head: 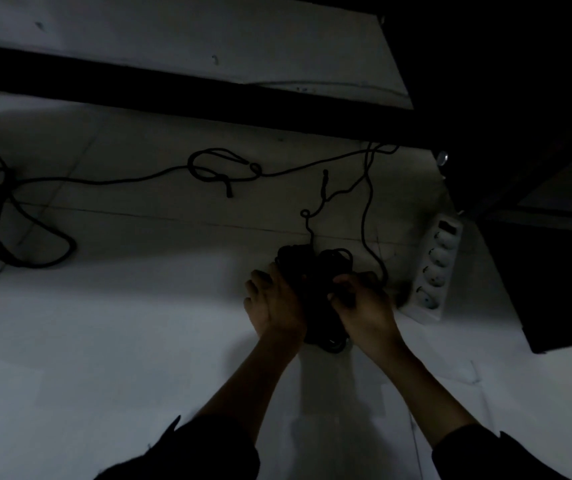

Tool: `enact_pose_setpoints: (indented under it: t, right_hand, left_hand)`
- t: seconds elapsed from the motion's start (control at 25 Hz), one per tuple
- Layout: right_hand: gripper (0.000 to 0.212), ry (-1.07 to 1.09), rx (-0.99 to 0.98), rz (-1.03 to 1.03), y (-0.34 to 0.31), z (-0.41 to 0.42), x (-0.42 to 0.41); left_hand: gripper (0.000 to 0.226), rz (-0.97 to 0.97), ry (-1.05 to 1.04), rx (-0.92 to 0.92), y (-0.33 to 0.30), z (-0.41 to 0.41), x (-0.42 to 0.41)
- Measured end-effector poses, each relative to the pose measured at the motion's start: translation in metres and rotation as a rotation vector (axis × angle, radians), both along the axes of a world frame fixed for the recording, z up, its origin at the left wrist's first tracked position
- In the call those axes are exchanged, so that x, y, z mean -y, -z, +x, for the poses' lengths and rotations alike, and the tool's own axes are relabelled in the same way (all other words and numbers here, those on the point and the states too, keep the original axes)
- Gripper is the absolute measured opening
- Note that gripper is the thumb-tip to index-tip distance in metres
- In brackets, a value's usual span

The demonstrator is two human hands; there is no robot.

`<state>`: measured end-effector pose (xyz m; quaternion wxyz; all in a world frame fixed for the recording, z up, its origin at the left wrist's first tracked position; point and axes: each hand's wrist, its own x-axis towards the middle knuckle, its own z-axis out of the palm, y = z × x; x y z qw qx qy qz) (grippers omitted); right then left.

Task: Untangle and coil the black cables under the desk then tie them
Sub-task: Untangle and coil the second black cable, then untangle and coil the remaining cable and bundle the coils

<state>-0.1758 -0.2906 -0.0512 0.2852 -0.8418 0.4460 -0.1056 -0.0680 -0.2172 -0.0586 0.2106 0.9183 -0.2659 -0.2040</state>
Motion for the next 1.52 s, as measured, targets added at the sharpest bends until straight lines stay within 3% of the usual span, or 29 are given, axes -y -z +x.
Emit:
enact_pose_setpoints:
  t: [0.6, 0.96, 1.16, 1.52]
  right_hand:
    - [0.034, 0.004, 0.040, -0.011, -0.004, 0.000, -0.004]
    - [0.032, -0.027, -0.016, -0.023, -0.004, -0.001, -0.002]
    - [0.031, -0.021, 0.013, -0.037, -0.005, -0.001, -0.005]
    - [0.023, -0.062, -0.011, 0.018, -0.009, 0.000, -0.001]
  left_hand:
    - [0.053, -0.067, 0.110, -0.054, 0.005, -0.001, -0.011]
    - [0.053, -0.125, 0.000, -0.130, 0.005, 0.001, -0.014]
    - [0.058, -0.099, 0.064, -0.028, 0.004, 0.001, -0.015]
    - [0.059, -0.153, 0.074, -0.151, 0.001, 0.006, -0.019]
